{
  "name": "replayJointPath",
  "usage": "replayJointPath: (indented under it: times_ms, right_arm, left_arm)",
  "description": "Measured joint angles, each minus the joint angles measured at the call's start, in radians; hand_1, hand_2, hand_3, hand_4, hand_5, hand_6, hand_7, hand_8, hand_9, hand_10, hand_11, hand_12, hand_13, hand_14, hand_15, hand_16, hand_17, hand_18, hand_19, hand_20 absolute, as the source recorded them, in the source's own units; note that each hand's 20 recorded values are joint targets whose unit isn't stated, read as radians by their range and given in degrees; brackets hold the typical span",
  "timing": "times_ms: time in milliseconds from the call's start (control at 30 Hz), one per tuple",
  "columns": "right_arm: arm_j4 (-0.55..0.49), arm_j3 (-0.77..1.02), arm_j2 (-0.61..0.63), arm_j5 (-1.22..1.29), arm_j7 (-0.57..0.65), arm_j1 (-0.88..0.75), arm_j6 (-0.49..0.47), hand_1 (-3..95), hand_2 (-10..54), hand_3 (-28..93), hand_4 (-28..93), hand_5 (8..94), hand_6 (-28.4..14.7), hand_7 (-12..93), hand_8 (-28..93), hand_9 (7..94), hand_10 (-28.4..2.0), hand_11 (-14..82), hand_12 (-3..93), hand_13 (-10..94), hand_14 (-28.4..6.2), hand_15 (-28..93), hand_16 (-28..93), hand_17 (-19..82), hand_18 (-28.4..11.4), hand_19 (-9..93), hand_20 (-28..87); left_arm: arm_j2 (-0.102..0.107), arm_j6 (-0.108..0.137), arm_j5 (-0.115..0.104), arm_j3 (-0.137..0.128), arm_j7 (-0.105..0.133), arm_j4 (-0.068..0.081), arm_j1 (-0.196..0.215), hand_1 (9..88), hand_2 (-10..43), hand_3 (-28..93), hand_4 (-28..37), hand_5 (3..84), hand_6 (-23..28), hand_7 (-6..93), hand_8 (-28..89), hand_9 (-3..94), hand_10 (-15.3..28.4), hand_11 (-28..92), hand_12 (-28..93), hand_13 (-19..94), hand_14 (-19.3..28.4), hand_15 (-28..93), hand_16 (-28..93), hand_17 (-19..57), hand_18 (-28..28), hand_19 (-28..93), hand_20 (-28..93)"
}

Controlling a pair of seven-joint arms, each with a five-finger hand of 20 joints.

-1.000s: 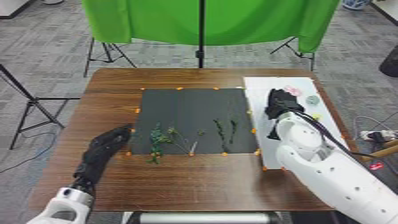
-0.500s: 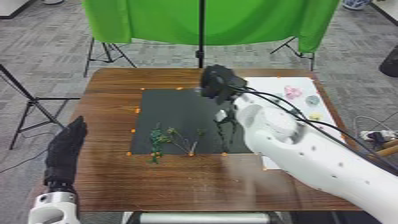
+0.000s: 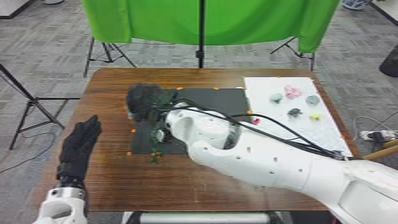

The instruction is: Arrange flowers

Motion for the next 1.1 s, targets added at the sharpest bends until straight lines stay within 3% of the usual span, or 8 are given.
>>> replayJointPath:
  times_ms: [433, 600, 1100]
  right_arm:
    - [0.112, -0.037, -0.026, -0.074, 0.007, -0.029, 0.001, 60.6, -9.5, 52, -11, 79.3, -2.2, 17, 13, 90.5, -10.6, 33.2, 29.4, 94, -1.3, 58, 28, 72, -6.9, 93, 47]
    - [0.125, -0.046, -0.026, -0.112, 0.004, -0.029, 0.002, 59.9, -9.5, 51, -11, 78.1, -2.2, 16, 11, 89.6, -10.4, 30.6, 34.0, 94, -1.4, 57, 30, 71, -7.1, 93, 47]
    - [0.113, -0.078, -0.006, -0.128, -0.007, -0.028, -0.003, 58.6, -9.5, 50, -11, 76.9, -2.2, 15, 10, 89.3, -10.4, 30.6, 34.4, 94, -1.4, 56, 31, 71, -7.3, 93, 47]
  left_arm:
    - [0.005, -0.024, 0.003, 0.023, -0.009, 0.009, -0.035, 19.5, 9.7, 60, -28.3, 39.6, 5.1, 4.9, -5, 34.6, 11.2, 8, 11, 25, 13.9, 7, 5, 2.6, 11.5, 1, 18]
    - [0.005, -0.029, 0.005, 0.028, -0.009, 0.010, -0.043, 19.5, 8.3, 57, -28.3, 39.0, 5.2, 4.7, -5, 34.2, 10.9, 7, 11, 25, 14.2, 8, 5, 2.6, 11.7, 1, 18]
    - [0.004, -0.029, 0.006, 0.031, -0.007, 0.010, -0.044, 19.0, 7.3, 58, -28.3, 38.5, 5.3, 4.4, -5, 33.8, 11.0, 7, 12, 25, 14.6, 10, 5, 2.1, 12.2, 2, 18]
